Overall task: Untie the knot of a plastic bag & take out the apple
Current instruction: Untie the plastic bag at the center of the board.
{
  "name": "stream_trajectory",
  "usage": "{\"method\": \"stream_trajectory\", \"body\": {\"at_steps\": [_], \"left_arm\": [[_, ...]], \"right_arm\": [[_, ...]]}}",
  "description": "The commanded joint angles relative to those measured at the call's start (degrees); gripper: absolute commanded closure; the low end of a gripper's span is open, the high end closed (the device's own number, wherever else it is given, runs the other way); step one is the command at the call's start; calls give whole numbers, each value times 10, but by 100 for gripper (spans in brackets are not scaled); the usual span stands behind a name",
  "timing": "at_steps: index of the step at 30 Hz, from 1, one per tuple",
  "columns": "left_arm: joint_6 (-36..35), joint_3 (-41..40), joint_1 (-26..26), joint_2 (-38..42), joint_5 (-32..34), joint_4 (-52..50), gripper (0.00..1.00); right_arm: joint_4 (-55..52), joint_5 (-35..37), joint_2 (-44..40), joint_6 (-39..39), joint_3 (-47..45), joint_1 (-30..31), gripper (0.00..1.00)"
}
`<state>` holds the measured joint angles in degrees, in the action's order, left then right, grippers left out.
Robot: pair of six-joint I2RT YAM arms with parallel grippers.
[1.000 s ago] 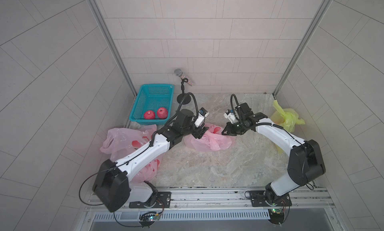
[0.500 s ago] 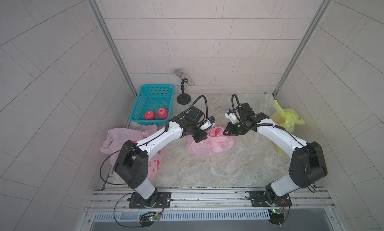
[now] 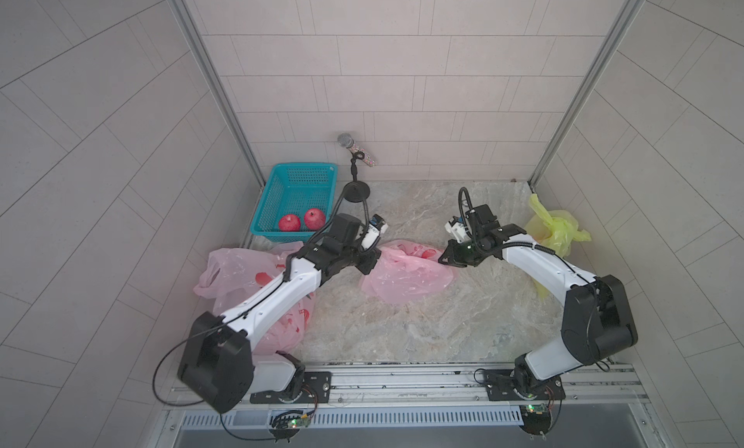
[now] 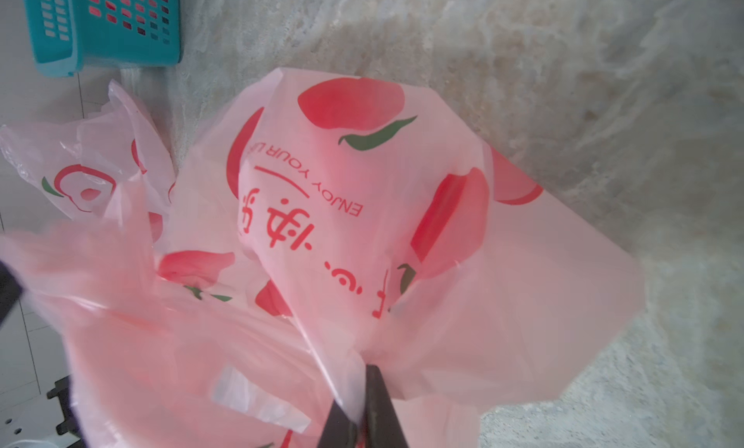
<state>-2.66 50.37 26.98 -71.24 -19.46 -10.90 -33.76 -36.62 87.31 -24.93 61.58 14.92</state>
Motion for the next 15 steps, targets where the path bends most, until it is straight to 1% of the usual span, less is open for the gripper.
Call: {"method": "stream_trajectory", "body": {"at_steps": [1,3,4,6,9,12,14,15], "left_arm": [[140,-87,-16,44,39,248,100],[176,-119,-18,51,41,318,100],[189,-129,-18,50,40,344,100],[213,-147,-18,43,32,392,100],[221,-153,-18,31,14,418,100],[222,-147,-17,25,-2,418,100],[223,-145,-17,26,-3,417,100],[222,-144,-17,26,-5,417,100]], "right_arm": [[23,4,-28,-20,-15,-4,89],[32,-2,-36,-24,-14,-3,83],[30,-3,-41,-21,-11,-1,78],[5,7,-57,-4,12,8,61],[-14,33,-93,8,42,31,37],[-18,69,-122,21,66,61,22],[-25,92,-126,41,86,86,14],[-35,99,-114,57,104,101,13]]}}
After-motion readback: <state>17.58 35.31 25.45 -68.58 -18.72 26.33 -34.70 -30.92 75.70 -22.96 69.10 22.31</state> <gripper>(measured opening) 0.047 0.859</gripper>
